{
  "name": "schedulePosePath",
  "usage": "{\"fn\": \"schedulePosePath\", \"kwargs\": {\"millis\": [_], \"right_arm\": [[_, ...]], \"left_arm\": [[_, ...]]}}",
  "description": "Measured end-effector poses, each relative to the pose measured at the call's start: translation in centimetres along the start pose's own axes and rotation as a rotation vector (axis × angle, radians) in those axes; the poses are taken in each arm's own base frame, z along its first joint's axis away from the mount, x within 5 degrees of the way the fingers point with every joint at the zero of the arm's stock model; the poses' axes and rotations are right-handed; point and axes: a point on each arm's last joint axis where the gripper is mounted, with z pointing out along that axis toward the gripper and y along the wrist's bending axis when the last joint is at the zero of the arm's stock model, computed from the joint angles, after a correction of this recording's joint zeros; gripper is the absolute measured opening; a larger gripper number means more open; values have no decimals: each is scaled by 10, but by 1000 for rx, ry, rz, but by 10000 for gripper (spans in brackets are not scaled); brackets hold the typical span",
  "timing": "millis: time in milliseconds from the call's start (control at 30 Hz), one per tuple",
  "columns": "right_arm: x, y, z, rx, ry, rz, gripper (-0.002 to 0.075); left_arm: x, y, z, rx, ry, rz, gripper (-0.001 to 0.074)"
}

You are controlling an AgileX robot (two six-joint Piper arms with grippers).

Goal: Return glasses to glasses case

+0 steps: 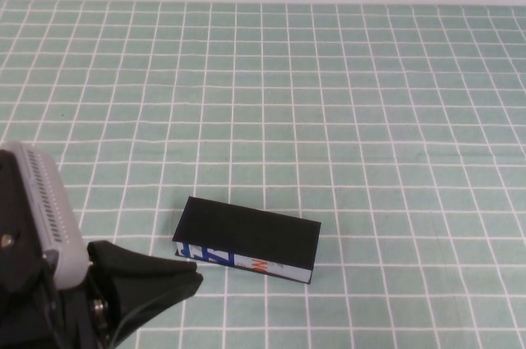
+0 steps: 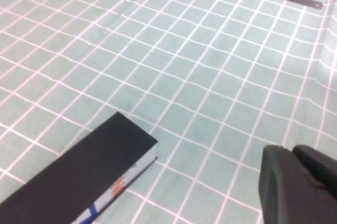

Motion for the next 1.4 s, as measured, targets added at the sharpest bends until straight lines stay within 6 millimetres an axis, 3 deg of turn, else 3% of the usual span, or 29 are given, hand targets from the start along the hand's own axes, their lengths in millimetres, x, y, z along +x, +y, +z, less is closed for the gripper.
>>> {"fn": "schedulePosePath", "kwargs": {"millis": [100, 233, 1167, 1400], "right_arm": [[18, 1, -3, 1, 4, 3, -14], [27, 3, -6, -14, 25, 13, -14], [40, 8, -7, -68, 167, 17, -14], [40, 10, -7, -87, 164, 48, -14]], "left_arm": [[0, 1, 0, -8, -5, 0, -2], [-1, 1, 0, -8, -8, -3, -2], [-2, 2, 0, -29, -28, -7, -2], [4, -3, -32, -205, -184, 86, -2]]}}
